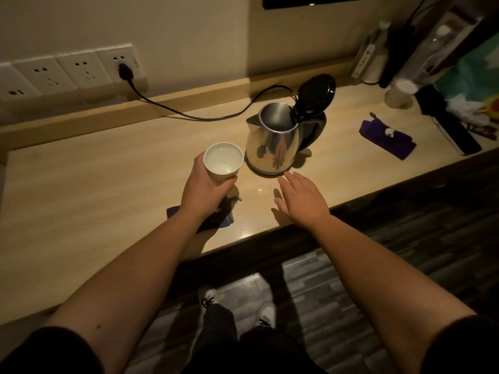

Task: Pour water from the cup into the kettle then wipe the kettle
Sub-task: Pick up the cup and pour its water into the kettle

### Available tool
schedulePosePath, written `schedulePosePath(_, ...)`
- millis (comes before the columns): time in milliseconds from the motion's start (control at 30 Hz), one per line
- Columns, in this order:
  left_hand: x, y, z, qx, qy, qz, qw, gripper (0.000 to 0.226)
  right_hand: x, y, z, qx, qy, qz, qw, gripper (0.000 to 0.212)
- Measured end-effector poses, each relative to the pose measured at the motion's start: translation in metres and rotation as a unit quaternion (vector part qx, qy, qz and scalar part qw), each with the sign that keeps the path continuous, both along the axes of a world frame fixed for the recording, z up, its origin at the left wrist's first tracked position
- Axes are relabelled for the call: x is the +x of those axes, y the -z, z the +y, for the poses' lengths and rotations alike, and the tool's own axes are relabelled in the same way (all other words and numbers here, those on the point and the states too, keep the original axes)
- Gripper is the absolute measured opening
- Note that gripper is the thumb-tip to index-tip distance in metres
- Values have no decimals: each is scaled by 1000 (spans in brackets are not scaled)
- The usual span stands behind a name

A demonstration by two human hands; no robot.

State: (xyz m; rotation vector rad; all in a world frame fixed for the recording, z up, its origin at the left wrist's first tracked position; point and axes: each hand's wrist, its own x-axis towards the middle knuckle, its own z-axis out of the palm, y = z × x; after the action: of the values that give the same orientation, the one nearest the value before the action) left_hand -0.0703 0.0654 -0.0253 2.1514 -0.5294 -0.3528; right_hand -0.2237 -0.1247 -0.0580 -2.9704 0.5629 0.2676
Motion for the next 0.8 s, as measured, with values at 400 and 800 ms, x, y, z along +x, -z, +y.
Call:
schedulePosePath(400, 7, -10, -39, -8, 17, -35, 999, 86, -5, 40, -60, 19, 139, 26, 990, 77)
schedulePosePath(800, 32, -34, -33, 6, 30, -74, 997, 88, 6, 69, -65, 45, 141, 69, 987, 85)
